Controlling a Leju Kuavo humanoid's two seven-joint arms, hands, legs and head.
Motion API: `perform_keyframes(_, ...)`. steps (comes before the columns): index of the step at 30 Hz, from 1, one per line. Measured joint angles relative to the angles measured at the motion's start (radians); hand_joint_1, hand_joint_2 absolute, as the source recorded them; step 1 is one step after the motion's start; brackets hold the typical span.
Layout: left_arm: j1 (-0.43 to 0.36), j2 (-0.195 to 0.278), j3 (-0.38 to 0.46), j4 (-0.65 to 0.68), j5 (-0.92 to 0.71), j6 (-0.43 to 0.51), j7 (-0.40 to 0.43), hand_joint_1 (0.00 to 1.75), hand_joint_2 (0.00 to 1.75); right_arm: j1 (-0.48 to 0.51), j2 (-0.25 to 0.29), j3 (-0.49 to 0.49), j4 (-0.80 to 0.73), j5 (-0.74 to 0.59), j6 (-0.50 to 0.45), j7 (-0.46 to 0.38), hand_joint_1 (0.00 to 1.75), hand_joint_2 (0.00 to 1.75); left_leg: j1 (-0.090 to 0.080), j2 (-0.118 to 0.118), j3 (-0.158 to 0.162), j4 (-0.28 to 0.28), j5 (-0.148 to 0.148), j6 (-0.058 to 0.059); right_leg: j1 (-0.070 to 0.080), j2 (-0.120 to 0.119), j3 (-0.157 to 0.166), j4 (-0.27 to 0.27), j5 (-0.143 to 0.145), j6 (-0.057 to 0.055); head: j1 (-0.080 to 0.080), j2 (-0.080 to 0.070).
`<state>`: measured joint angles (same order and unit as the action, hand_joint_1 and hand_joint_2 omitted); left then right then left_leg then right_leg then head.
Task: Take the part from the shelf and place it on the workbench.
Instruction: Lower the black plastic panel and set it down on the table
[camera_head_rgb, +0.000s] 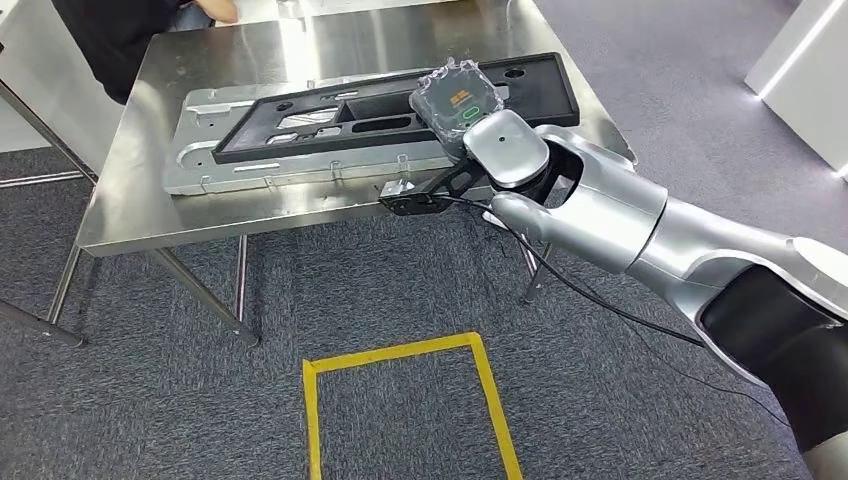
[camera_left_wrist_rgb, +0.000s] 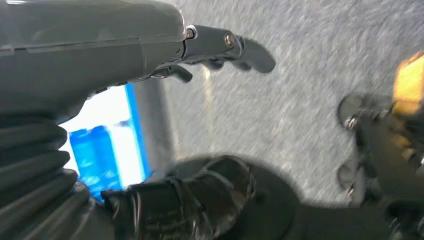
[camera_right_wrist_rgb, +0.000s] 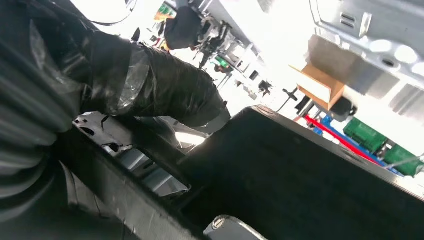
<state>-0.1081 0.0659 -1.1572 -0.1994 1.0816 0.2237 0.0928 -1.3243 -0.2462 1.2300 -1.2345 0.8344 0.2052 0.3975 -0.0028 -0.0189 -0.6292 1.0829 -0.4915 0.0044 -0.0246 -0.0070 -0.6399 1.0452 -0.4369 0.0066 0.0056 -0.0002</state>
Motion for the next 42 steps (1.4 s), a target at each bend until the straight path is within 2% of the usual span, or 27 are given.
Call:
perform_keyframes(3,0.000,0.000,0.001,0.000,0.002,-0.001,0.000,0.00,1.75,-0.003,0.005,0.008,0.000,0.001,-0.005,0.000,1.75,1.75,0.008,0.008,-0.091,0.172,-0.065,-0.017,-0.002,-0.010,0.013,-0.004,-0.007,-0.009,-0.005,0.000)
perform_keyframes(4,0.000,0.000,0.001,0.000,0.002,-0.002,0.001,0.00,1.75,-0.002,0.006,0.011,0.001,0.001,-0.006,-0.001,1.75,1.75,0.010,0.010,-0.118,0.215,-0.071,-0.021,-0.002,-0.013,0.017,-0.004,-0.011,-0.010,-0.005,0.000)
perform_keyframes(5,0.001,0.001,0.001,0.000,0.003,-0.003,0.002,0.00,1.75,-0.001,0.006,0.014,0.001,0.001,-0.006,-0.002,1.75,1.75,0.012,0.011,-0.130,0.224,-0.058,-0.023,-0.002,-0.015,0.022,-0.004,-0.015,-0.009,-0.005,0.000)
perform_keyframes(6,0.001,0.001,0.001,0.000,0.004,-0.004,0.003,0.00,1.75,0.000,0.007,0.017,0.002,0.000,-0.007,-0.003,1.75,1.75,0.013,0.013,-0.124,0.195,-0.028,-0.023,-0.003,-0.017,0.028,-0.004,-0.019,-0.007,-0.005,0.000)
perform_keyframes(8,0.004,0.003,0.001,0.000,0.005,-0.006,0.006,0.00,1.75,-0.001,0.008,0.020,0.002,-0.001,-0.011,-0.004,1.75,1.75,0.014,0.017,-0.070,0.066,0.048,-0.020,-0.004,-0.019,0.041,-0.005,-0.028,-0.002,-0.005,0.000)
perform_keyframes(9,0.004,0.005,0.001,0.000,0.006,-0.006,0.007,0.00,1.75,-0.003,0.008,0.020,0.002,-0.002,-0.014,-0.004,1.75,1.75,0.012,0.019,-0.043,0.007,0.070,-0.017,-0.002,-0.019,0.044,-0.006,-0.031,0.002,-0.005,0.000)
perform_keyframes(10,0.004,0.006,0.001,0.000,0.006,-0.007,0.007,0.00,1.75,-0.004,0.009,0.020,0.002,-0.004,-0.017,-0.004,1.75,1.75,0.009,0.021,-0.025,-0.030,0.078,-0.013,-0.001,-0.019,0.046,-0.008,-0.032,0.007,-0.005,0.000)
perform_keyframes(13,0.001,0.009,0.001,0.000,0.006,-0.007,0.007,0.00,1.75,-0.006,0.009,0.022,0.003,-0.007,-0.020,-0.007,1.75,1.75,0.004,0.020,-0.012,-0.054,0.072,0.000,0.001,-0.020,0.049,-0.016,-0.034,0.024,-0.004,0.000)
perform_keyframes(15,0.002,0.009,0.002,0.000,0.005,-0.007,0.007,0.00,1.75,-0.008,0.008,0.024,0.004,-0.008,-0.021,-0.009,1.75,1.75,0.008,0.018,-0.001,-0.066,0.074,0.011,0.001,-0.013,0.039,0.010,-0.053,0.031,-0.003,0.000)
perform_keyframes(16,0.002,0.009,0.002,0.000,0.005,-0.007,0.006,0.00,1.75,-0.009,0.008,0.024,0.004,-0.008,-0.022,-0.008,1.75,1.75,0.009,0.018,0.005,-0.071,0.074,0.017,0.001,-0.007,0.017,0.053,-0.074,0.031,-0.003,0.000)
perform_keyframes(18,0.000,0.009,0.002,0.000,0.003,-0.006,0.003,0.00,1.75,-0.008,0.007,0.025,0.004,-0.011,-0.025,-0.005,1.75,1.75,0.007,0.018,0.010,-0.071,0.069,0.028,0.004,0.002,-0.053,0.181,-0.120,0.029,-0.002,0.000)
perform_keyframes(19,-0.001,0.009,0.002,0.000,0.002,-0.005,0.001,0.00,1.75,-0.006,0.004,0.025,0.004,-0.013,-0.027,-0.002,1.75,1.75,0.006,0.016,0.012,-0.070,0.065,0.032,0.006,0.004,-0.088,0.234,-0.129,0.029,-0.002,0.000)
perform_keyframes(20,-0.001,0.009,0.002,0.000,0.001,-0.004,-0.001,0.00,1.75,-0.003,0.001,0.026,0.004,-0.015,-0.027,0.002,1.75,1.75,0.005,0.012,0.015,-0.068,0.061,0.035,0.006,0.005,-0.108,0.256,-0.121,0.028,-0.001,0.000)
perform_keyframes(21,-0.002,0.009,0.002,0.000,0.000,-0.003,-0.002,0.00,1.75,-0.001,-0.004,0.026,0.004,-0.017,-0.026,0.006,1.75,1.75,0.004,0.008,0.018,-0.065,0.057,0.036,0.006,0.005,-0.111,0.239,-0.094,0.027,-0.001,0.000)
perform_keyframes(23,0.000,0.009,0.002,0.000,-0.001,-0.002,-0.003,0.00,1.75,-0.003,-0.010,0.026,0.004,-0.018,-0.024,0.013,1.75,1.75,0.004,0.001,0.024,-0.055,0.044,0.033,0.007,0.006,-0.072,0.123,-0.019,0.020,-0.001,0.000)
perform_keyframes(25,0.001,0.008,0.002,0.000,-0.001,-0.001,-0.002,0.00,1.75,-0.009,-0.015,0.026,0.002,-0.019,-0.023,0.022,1.75,1.75,0.000,-0.003,0.021,-0.044,0.033,0.025,0.010,0.008,-0.031,0.026,0.016,0.013,-0.001,0.000)
perform_keyframes(27,0.001,0.008,0.002,0.000,-0.001,-0.001,-0.001,0.00,1.75,-0.011,-0.021,0.026,0.000,-0.022,-0.019,0.034,1.75,1.75,-0.003,-0.005,0.018,-0.040,0.029,0.017,0.014,0.009,-0.019,0.004,0.014,0.009,-0.002,0.000)
perform_keyframes(30,0.002,0.010,0.002,0.000,-0.001,0.001,0.004,0.00,1.75,-0.010,-0.034,0.025,-0.007,-0.024,-0.004,0.053,1.75,1.75,-0.002,0.002,0.010,-0.012,0.011,0.002,0.006,0.006,-0.010,-0.005,0.014,-0.003,-0.003,0.000)
perform_keyframes(31,0.003,0.010,0.002,0.000,0.000,0.002,0.006,0.00,1.75,-0.010,-0.039,0.025,-0.009,-0.024,0.000,0.058,1.75,1.75,-0.001,0.006,-0.005,0.027,-0.009,-0.005,0.003,0.005,-0.004,-0.008,0.013,-0.007,-0.003,0.000)
perform_keyframes(33,0.003,0.009,0.002,0.000,0.001,0.002,0.009,0.00,1.75,-0.008,-0.049,0.024,-0.011,-0.025,0.001,0.067,1.75,1.75,0.007,0.011,-0.061,0.144,-0.059,-0.016,0.001,0.004,0.003,-0.010,0.008,-0.014,-0.005,0.000)
perform_keyframes(34,0.003,0.010,0.002,0.000,0.001,0.002,0.009,0.00,1.75,-0.006,-0.052,0.024,-0.012,-0.026,0.001,0.070,1.75,1.75,0.011,0.012,-0.090,0.196,-0.075,-0.021,0.001,0.005,0.006,-0.010,0.005,-0.015,-0.005,0.000)
perform_keyframes(35,0.003,0.010,0.002,0.000,0.003,0.004,0.009,0.00,1.75,-0.002,-0.056,0.024,-0.013,-0.027,0.000,0.073,1.75,1.75,0.014,0.012,-0.108,0.222,-0.076,-0.024,0.000,0.006,0.011,-0.010,0.002,-0.014,-0.005,0.000)
perform_keyframes(36,0.003,0.010,0.002,0.000,0.004,0.005,0.009,0.00,1.75,0.001,-0.059,0.024,-0.015,-0.029,0.000,0.075,1.75,1.75,0.016,0.013,-0.110,0.213,-0.057,-0.026,-0.002,0.007,0.016,-0.010,-0.002,-0.012,-0.006,0.000)
perform_keyframes(37,0.003,0.010,0.002,0.000,0.006,0.006,0.009,0.00,1.75,0.003,-0.063,0.024,-0.016,-0.030,0.000,0.077,1.75,1.75,0.018,0.013,-0.093,0.167,-0.021,-0.027,-0.004,0.007,0.023,-0.010,-0.006,-0.009,-0.006,0.000)
perform_keyframes(39,0.003,0.012,0.002,0.000,0.008,0.008,0.009,0.00,1.75,0.004,-0.070,0.020,-0.017,-0.031,0.000,0.080,1.75,1.75,0.018,0.016,-0.037,0.033,0.050,-0.025,-0.005,0.008,0.034,-0.010,-0.014,0.000,-0.006,0.000)
perform_keyframes(40,0.003,0.012,0.002,0.000,0.008,0.008,0.008,0.00,1.75,0.003,-0.074,0.017,-0.018,-0.031,0.000,0.082,1.75,1.75,0.015,0.017,-0.014,-0.018,0.066,-0.020,-0.005,0.008,0.036,-0.011,-0.017,0.005,-0.005,0.000)
perform_keyframes(42,0.002,0.014,0.002,0.000,0.008,0.008,0.008,0.00,1.75,0.001,-0.080,0.012,-0.021,-0.032,-0.001,0.083,1.75,1.75,0.008,0.016,0.001,-0.049,0.062,-0.011,-0.003,0.007,0.035,-0.014,-0.017,0.016,-0.005,0.000)
